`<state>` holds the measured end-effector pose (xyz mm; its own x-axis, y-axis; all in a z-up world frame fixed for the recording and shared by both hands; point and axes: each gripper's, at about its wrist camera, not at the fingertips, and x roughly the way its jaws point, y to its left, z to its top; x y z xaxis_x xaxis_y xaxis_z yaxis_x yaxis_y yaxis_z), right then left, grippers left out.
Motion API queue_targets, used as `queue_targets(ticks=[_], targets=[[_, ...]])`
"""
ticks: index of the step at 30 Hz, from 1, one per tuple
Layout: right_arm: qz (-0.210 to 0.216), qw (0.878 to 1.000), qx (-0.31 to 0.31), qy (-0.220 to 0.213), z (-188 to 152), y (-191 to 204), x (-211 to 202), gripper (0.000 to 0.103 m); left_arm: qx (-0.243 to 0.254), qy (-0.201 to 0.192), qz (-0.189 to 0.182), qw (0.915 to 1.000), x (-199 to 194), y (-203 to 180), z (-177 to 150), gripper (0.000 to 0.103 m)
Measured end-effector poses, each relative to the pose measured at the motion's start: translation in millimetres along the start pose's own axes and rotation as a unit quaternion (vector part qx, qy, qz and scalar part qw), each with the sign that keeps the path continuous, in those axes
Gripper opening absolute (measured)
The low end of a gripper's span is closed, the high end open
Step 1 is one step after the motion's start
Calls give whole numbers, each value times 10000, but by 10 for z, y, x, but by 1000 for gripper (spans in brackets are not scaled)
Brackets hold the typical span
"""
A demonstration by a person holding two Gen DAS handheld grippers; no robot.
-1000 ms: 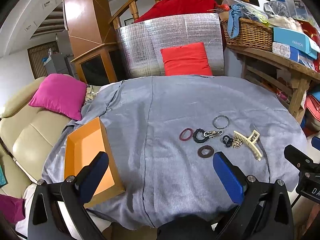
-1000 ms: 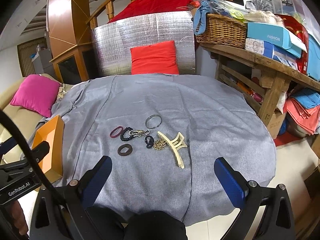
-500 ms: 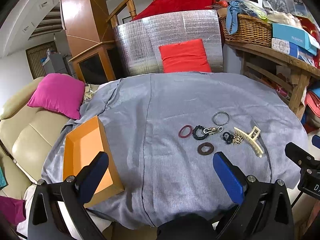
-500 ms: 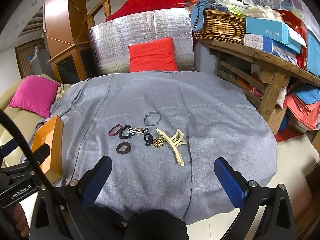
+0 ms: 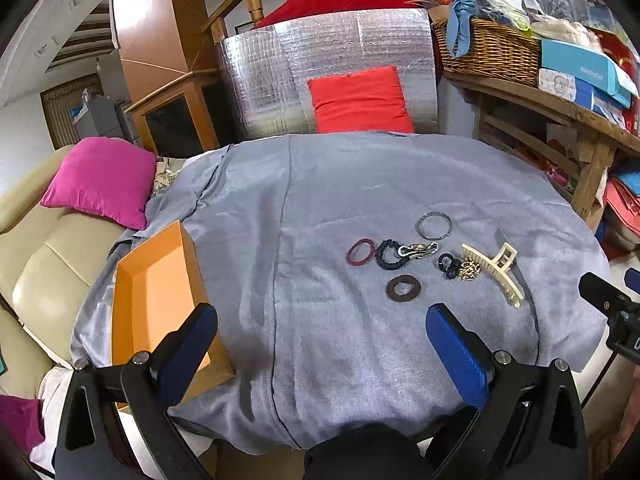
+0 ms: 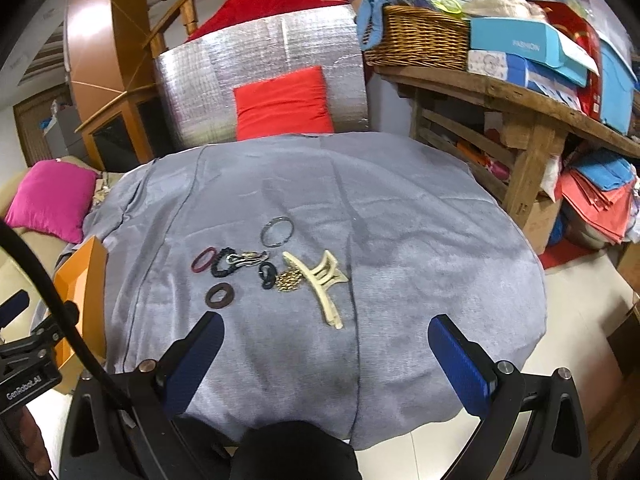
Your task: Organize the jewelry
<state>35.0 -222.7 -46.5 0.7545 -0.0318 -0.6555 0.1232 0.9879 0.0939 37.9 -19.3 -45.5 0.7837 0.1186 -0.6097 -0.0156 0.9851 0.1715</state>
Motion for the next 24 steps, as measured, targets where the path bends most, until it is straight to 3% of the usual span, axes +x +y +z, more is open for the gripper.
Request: queue_targets(ticks=[10, 17, 22, 24], targets=[[180, 9998, 91, 63, 14, 34, 163, 103, -248, 163, -331, 9990, 120, 59, -8, 103], [107, 9998, -55, 146, 39, 53, 288, 103, -259, 265, -149, 9992, 285, 106, -12, 103], [232, 9979, -193, 565, 51, 47, 646, 103, -186, 507, -153, 9984, 535, 73, -61, 103], [368, 9963, -157, 757, 45, 23, 834, 98, -80, 624, -167, 9979, 664, 32, -88, 103]])
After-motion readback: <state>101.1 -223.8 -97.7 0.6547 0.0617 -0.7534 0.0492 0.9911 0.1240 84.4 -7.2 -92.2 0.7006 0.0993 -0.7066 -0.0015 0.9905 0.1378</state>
